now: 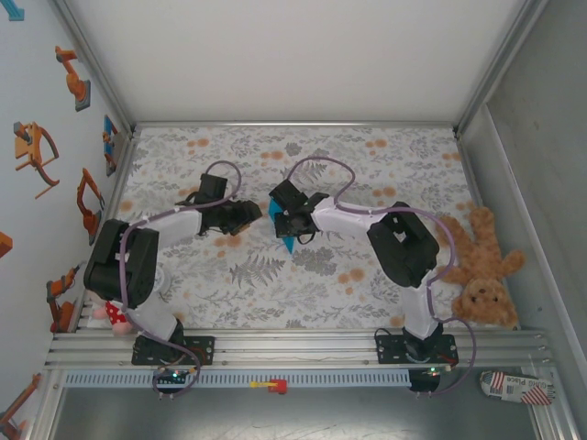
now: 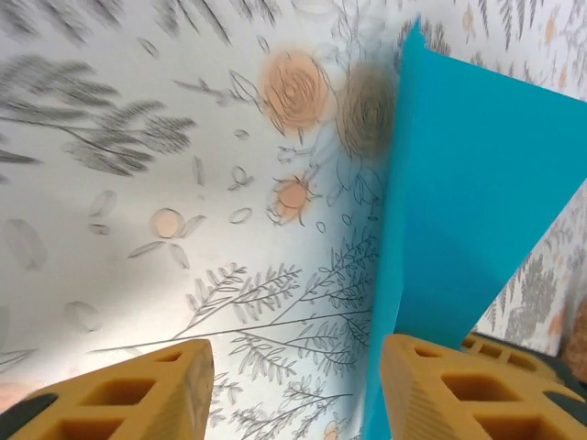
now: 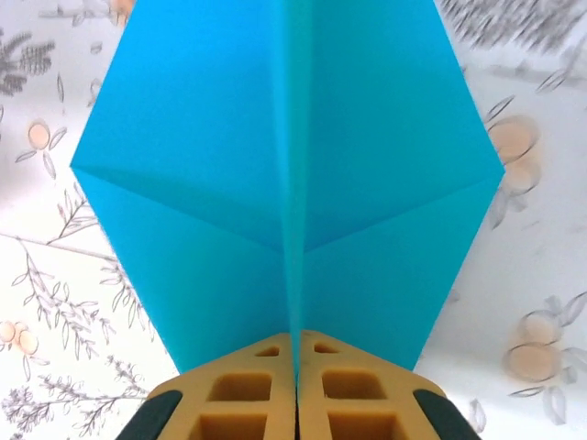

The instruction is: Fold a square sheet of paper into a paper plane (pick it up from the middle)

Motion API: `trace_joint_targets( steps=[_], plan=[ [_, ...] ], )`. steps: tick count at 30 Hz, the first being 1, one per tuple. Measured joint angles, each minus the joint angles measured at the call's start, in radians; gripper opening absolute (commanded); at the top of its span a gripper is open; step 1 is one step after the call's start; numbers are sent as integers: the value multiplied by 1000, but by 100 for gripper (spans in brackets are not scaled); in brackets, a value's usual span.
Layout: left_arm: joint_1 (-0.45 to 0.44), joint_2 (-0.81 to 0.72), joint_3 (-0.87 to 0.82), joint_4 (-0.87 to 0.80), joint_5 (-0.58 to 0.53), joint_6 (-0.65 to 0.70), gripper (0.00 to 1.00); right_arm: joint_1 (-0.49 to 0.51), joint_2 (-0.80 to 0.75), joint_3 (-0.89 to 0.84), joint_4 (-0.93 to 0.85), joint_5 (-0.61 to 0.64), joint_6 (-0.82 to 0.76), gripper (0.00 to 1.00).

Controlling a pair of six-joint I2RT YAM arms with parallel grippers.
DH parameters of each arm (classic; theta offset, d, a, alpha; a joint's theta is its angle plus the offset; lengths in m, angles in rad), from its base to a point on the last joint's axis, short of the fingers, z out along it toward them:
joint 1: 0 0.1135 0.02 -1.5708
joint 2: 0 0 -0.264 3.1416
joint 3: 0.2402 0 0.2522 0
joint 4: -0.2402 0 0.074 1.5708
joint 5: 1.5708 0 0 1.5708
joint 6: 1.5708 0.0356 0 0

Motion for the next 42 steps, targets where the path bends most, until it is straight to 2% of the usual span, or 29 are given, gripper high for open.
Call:
trace_joint_targets(
  steps=[5, 11, 21, 29, 42],
  plan=[
    [48, -98, -2, -81, -105, 31, 80, -71, 0, 34, -43, 66, -34, 2],
    [77, -171, -28, -148, -197, 61, 88, -174, 41, 127, -63, 103, -80, 3],
    [77, -175, -42, -183, -237, 72, 95, -239, 167, 226, -83, 78, -133, 5],
    [77, -175, -42, -192, -248, 72, 98, -252, 183, 248, -102, 68, -164, 19],
    [77, -168, -42, -197, -246, 73, 99, -252, 205, 266, -116, 64, -172, 25]
  ],
)
